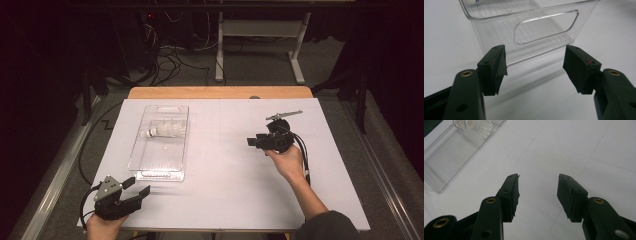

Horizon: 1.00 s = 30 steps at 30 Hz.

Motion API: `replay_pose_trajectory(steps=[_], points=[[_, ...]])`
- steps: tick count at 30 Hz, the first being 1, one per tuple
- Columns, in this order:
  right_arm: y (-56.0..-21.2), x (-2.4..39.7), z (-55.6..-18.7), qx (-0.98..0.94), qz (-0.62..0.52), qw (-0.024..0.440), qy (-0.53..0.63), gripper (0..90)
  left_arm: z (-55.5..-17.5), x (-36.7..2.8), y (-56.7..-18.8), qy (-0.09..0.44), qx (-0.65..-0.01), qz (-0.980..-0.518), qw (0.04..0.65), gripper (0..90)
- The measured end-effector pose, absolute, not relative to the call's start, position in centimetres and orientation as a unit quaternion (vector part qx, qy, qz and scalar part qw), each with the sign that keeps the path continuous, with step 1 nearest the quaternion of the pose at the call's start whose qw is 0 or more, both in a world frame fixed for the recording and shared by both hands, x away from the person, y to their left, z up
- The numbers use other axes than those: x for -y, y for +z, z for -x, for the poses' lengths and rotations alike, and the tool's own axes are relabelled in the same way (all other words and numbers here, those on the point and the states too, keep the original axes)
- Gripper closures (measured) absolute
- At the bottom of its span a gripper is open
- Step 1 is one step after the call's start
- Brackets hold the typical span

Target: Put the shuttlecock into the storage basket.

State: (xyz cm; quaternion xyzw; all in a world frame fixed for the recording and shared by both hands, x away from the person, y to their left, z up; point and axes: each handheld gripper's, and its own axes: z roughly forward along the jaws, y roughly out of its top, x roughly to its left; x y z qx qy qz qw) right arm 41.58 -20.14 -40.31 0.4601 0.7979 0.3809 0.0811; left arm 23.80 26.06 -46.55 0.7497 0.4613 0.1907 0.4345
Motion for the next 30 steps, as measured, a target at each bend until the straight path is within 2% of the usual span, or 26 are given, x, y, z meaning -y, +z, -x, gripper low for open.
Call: replay_pose_trajectory(steps=[30], points=[[-40.6, 22.2, -39.9, -0.791, -0.465, 0.093, 0.386, 51.4, -23.8, -26.0, -46.5, 0.190, -0.460, -0.751, 0.434, 36.0]])
